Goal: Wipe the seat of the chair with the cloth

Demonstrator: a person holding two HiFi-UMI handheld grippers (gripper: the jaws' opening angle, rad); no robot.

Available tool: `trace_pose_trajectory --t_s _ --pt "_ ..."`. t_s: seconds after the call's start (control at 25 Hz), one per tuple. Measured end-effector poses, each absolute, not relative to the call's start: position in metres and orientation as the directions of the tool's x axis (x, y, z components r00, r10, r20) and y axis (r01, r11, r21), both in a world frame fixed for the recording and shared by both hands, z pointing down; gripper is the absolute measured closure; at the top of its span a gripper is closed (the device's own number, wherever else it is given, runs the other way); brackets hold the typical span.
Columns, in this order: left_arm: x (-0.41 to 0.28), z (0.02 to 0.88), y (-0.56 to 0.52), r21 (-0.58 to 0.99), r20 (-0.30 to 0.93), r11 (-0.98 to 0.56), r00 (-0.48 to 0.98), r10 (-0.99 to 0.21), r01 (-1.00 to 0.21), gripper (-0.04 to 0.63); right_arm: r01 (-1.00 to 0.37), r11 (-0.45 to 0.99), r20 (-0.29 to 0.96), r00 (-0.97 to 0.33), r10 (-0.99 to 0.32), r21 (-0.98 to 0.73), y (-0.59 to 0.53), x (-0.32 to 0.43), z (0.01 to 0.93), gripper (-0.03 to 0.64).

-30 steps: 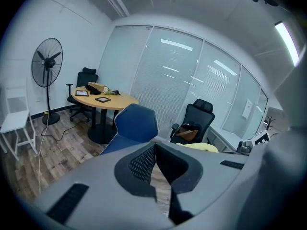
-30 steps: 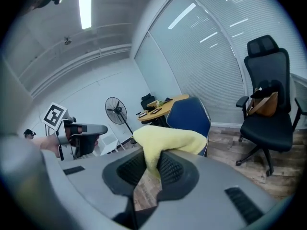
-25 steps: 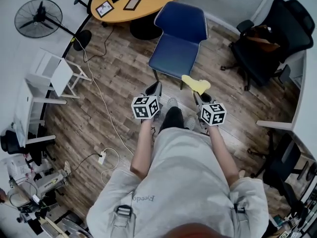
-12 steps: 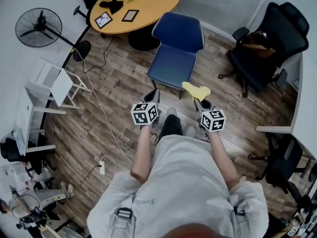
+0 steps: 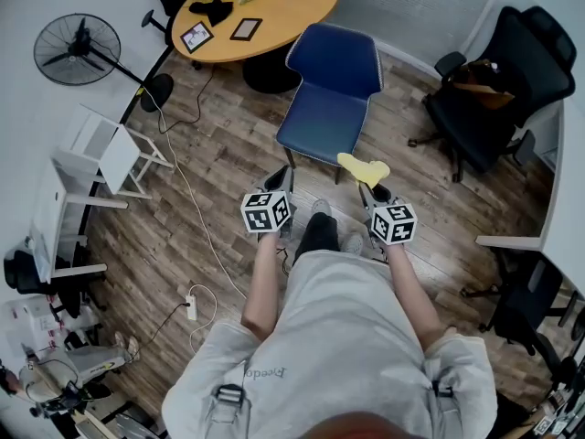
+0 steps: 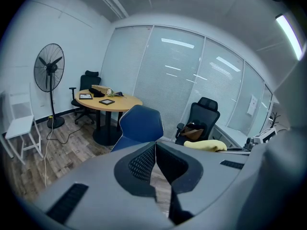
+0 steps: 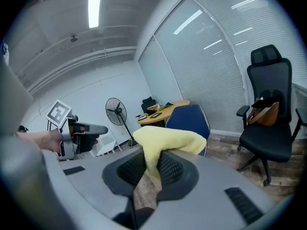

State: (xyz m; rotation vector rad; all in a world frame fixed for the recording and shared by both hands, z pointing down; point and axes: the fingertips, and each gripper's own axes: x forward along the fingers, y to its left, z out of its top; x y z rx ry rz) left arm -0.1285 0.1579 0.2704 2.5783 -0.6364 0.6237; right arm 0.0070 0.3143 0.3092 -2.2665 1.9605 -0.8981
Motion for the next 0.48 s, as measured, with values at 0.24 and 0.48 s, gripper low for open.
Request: trace_pose_trajectory --t_s 0.24,0.48 --pt "-0.125 0.271 0.158 0.274 0.503 -0.813 0.797 -0.335 -0.514 0.568 -0.901 -0.229 0.407 0.065 -0.911 -0.369 0.317 0.014 0.310 0.552" --pt "-0.116 0.271 0.154 0.267 0.493 -0.815 0.799 -0.343 -0.515 0.568 -0.901 -0.231 0.407 0.068 -0.911 -0.367 0.317 0.021 0.312 0.552"
